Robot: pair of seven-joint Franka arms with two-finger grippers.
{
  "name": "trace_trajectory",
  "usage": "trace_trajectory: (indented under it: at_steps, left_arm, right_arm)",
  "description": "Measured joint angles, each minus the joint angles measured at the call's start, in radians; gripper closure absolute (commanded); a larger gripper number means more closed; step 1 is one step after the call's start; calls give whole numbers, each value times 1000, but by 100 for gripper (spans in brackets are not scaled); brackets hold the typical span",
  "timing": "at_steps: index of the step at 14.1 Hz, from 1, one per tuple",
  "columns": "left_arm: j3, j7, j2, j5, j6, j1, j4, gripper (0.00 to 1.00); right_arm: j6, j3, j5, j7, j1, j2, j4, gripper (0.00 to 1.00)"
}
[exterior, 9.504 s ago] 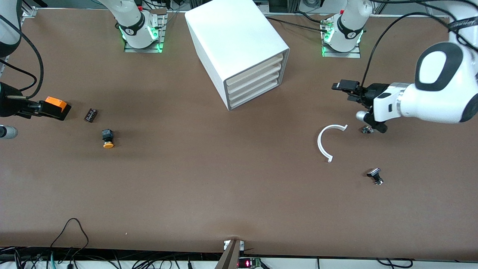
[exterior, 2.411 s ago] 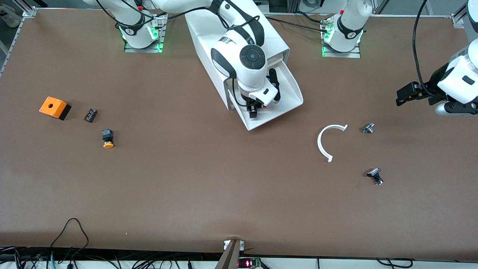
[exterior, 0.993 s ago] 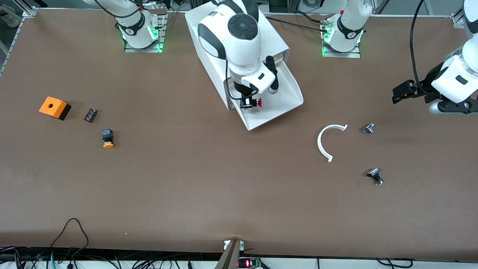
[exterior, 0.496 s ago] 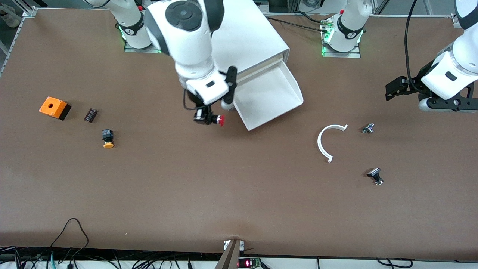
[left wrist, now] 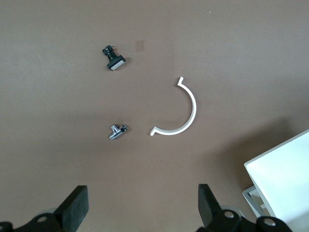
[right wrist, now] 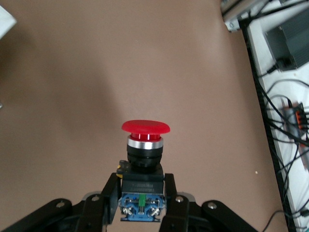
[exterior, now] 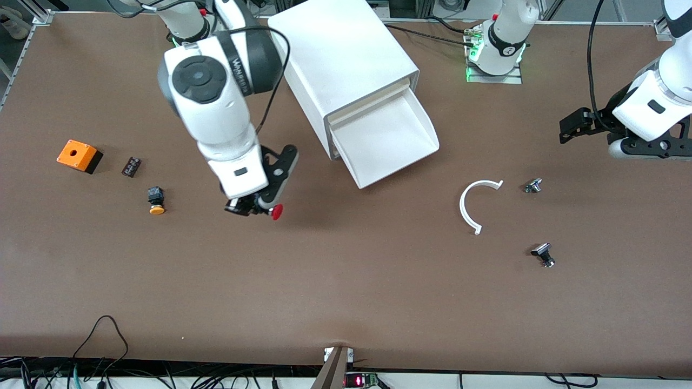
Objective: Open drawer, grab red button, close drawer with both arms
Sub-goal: 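Lift the red button out of the drawer with the right gripper, then carry the red button beside the yellow button while the left gripper returns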
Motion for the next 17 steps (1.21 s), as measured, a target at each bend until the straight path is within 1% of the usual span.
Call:
trace_trajectory:
  at_steps: [4,6,10,13,14,16,17]
  left_arm:
    - [9,-1,0,0,-1,8,0,0]
    - [13,-1,0,0,-1,10,0,0]
    - [14,-1,10,0,-2,18,2,0]
    - [14,-1,47,0,-2,22,42,0]
    - [14,-1,61,0,-2,22,55,0]
    - [14,-1,84,0,-2,22,64,0]
    - [12,-1,95,0,-2,21,66,0]
  right_arm:
    - [1,-2,2,37,-68,1,0,67]
    - [1,-1,3,91,-84,4,-2,67]
    - [1,-2,3,128,-113,27,-4,67]
    - [1,-2,3,215,-141,59,-10,68]
    - [2,-2,3,239,-146,72,-12,71]
    - [31,-2,4,299,-150,94,-41,71]
    - [68,-2,4,337,-152,97,-79,71]
